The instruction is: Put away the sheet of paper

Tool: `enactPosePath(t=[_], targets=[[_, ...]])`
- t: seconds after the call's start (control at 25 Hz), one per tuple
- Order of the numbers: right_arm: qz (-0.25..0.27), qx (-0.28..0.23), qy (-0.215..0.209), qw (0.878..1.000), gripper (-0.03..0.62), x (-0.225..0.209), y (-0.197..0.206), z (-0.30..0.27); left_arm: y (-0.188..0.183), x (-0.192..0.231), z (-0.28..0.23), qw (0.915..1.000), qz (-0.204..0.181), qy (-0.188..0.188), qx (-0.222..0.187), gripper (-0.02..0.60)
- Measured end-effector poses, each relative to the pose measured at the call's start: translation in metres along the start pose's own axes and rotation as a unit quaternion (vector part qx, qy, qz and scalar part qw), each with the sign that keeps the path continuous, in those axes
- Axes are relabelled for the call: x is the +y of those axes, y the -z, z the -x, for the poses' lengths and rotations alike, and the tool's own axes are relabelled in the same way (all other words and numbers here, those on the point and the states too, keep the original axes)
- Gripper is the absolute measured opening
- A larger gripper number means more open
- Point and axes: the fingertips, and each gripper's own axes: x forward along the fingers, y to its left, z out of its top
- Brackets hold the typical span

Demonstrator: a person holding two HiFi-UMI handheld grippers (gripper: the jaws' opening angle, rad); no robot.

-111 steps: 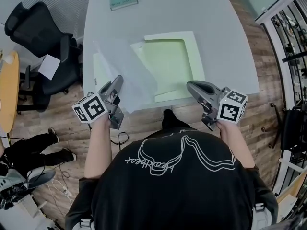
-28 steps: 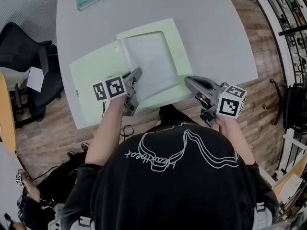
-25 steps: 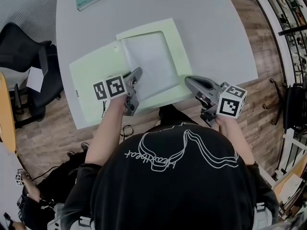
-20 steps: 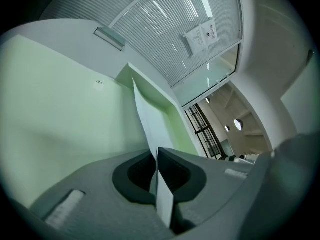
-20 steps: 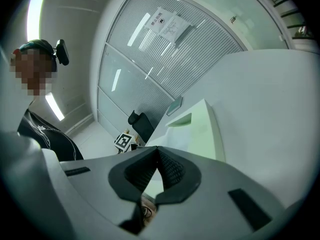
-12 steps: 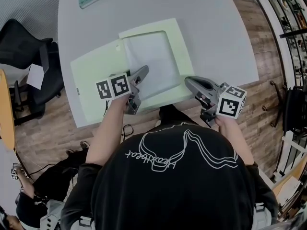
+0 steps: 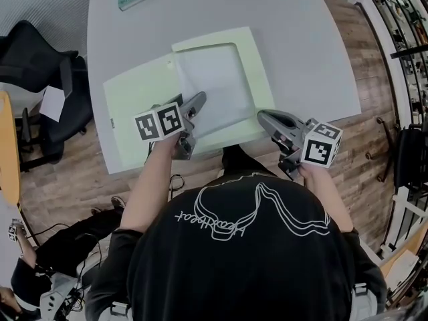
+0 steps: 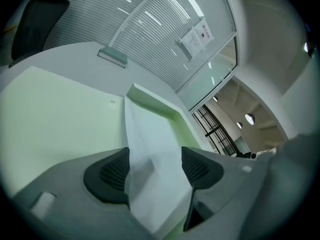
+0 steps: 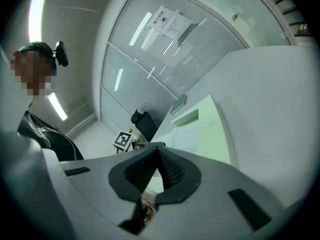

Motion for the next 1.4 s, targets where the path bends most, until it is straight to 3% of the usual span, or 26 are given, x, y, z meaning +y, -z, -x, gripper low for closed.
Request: enactPosePath(t=[0.4,0.6,0.84,1.04,1.16,1.32,1.4], targets=[[-0.004,-0.004,-0.001,1.0,0.009,0.005,0.006,0.005,0.021,-0.019,-0.011,0.9977,-0.003,0.044,0.052,0.313],[-0.005,-0.006,0.001,1.0,0.009,0.005,0.007,0.009,0.024,-0.013,-0.007,0.9969,-0.052,0.007,0.059,0.313],[0.005,-0.004,-0.004,1.0,0.009,0.014,0.006,0.008,0.021,-0.008,0.012,0.9971,-0.063,-0.009,0.04,0.313],[0.037,-0.017,-0.037,0.998,0.009,0.042,-0.004,0.007,0.011,-0.039,0.049,0.9955,-0.089,0.031,-0.01,0.311],[0.062,-0.026,-0.059,0.996,0.009,0.065,-0.012,0.008,0.008,-0.074,0.081,0.9883,-0.126,0.077,-0.039,0.306],[0.114,-0.042,-0.075,0.99,0.009,0.106,-0.022,0.012,0.008,-0.124,0.129,0.9712,-0.178,0.135,-0.085,0.281],[0.135,-0.045,-0.088,0.986,0.009,0.129,-0.021,0.014,0.013,-0.147,0.154,0.9611,-0.202,0.159,-0.102,0.23]])
